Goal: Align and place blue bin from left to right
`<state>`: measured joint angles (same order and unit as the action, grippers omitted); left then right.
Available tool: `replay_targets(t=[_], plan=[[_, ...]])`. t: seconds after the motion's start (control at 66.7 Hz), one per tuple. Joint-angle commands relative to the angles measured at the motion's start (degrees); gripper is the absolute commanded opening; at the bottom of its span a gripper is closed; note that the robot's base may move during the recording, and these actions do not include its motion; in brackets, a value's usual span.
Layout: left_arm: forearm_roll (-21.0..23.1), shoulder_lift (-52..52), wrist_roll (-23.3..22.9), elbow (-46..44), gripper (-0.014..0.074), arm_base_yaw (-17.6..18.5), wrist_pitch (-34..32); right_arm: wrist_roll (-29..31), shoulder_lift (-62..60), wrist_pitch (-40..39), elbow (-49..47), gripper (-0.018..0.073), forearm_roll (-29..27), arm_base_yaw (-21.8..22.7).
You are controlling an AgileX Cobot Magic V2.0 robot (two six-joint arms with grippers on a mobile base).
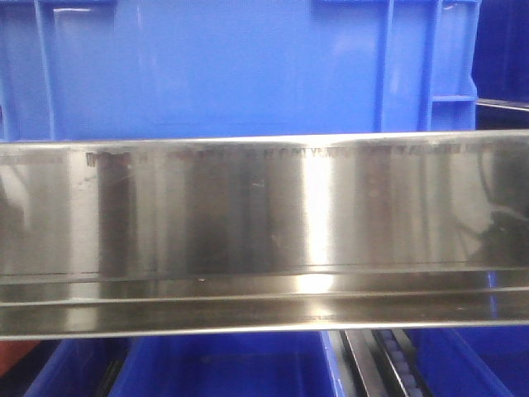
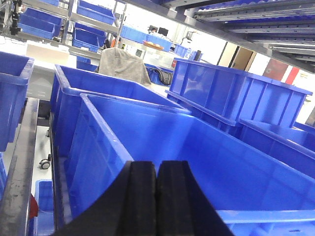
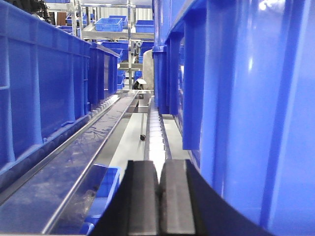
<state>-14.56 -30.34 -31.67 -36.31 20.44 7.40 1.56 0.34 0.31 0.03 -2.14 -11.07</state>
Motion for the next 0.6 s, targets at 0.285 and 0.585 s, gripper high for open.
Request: replay_targets(t=[0.285, 0.585], plan=[[-3.12, 0.36, 0.00, 0.20, -0.0111, -0.94, 1.33, 0.27, -0.34, -0.80, -0.03, -0.0165, -0.15, -0.11], [5.92, 7.01, 23.79, 9.13, -0.0111, -12.21, 1.03, 0.27, -0.34, -0.80, -0.03, -0.0165, -0.15, -0.11]])
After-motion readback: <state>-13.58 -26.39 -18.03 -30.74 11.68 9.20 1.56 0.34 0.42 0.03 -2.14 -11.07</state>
